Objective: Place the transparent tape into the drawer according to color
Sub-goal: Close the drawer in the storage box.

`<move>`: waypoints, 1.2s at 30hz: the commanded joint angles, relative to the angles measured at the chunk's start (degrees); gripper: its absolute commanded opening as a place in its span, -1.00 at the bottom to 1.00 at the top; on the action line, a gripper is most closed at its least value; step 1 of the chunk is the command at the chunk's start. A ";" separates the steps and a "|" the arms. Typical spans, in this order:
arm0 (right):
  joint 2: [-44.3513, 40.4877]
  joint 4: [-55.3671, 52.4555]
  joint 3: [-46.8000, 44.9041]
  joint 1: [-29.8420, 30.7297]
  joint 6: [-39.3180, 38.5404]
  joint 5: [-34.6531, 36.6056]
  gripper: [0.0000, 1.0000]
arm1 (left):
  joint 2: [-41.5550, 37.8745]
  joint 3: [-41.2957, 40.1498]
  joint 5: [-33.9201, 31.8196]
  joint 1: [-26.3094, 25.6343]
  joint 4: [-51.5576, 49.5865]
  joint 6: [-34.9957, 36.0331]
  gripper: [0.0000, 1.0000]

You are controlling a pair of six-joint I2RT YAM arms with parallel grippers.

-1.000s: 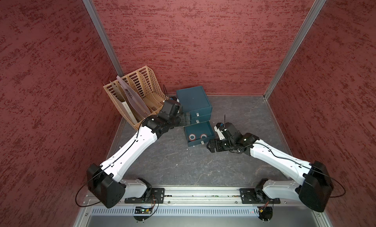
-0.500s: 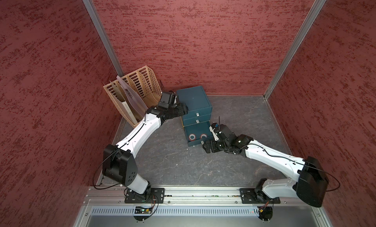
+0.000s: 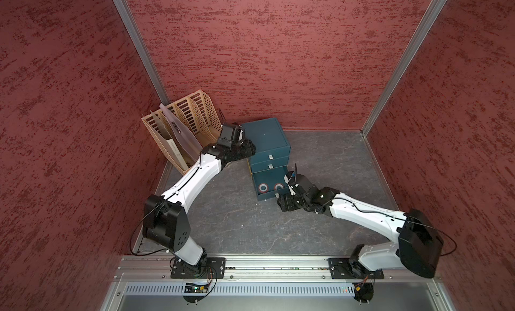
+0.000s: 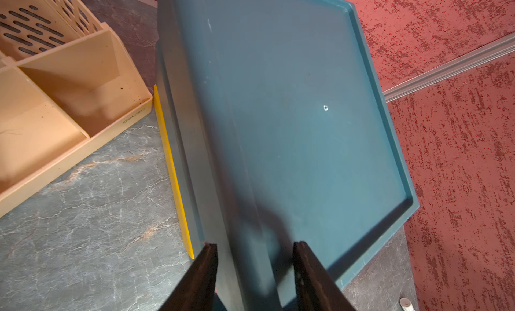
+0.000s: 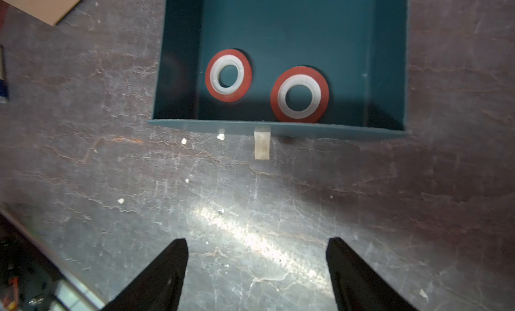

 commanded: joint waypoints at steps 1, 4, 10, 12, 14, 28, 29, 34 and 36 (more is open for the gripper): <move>1.96 6.28 -0.48 1.75 -1.82 6.22 0.53 | 0.38 -0.38 0.85 0.20 0.68 0.86 -0.06; 5.35 10.09 -1.22 3.09 -1.91 8.85 0.37 | 0.46 -0.07 0.86 0.23 0.03 1.26 -0.06; 9.70 16.61 -2.97 5.68 -1.34 14.83 0.10 | -0.01 0.10 0.85 0.34 -0.68 1.74 -0.06; 10.37 19.04 -3.86 6.06 -1.03 16.63 -0.02 | -0.14 0.12 0.86 0.49 -0.83 1.79 -0.06; 10.83 21.57 -4.57 6.15 -0.96 17.98 -0.11 | -0.25 -0.01 0.94 0.58 -0.80 1.91 -0.06; 16.59 36.41 -6.01 6.24 -1.59 21.56 -0.18 | -0.47 0.19 1.64 1.02 -1.47 2.49 -0.06; 16.82 36.69 -5.78 6.24 -1.79 22.04 -0.17 | -0.43 0.20 1.83 1.02 -1.54 2.66 -0.06; 17.53 38.62 -5.22 6.24 -2.65 24.11 -0.17 | -0.44 0.21 2.32 1.20 -1.82 2.92 -0.06; 17.63 39.40 -5.02 6.22 -3.18 24.76 -0.17 | -0.50 0.26 2.65 1.20 -1.99 3.11 -0.05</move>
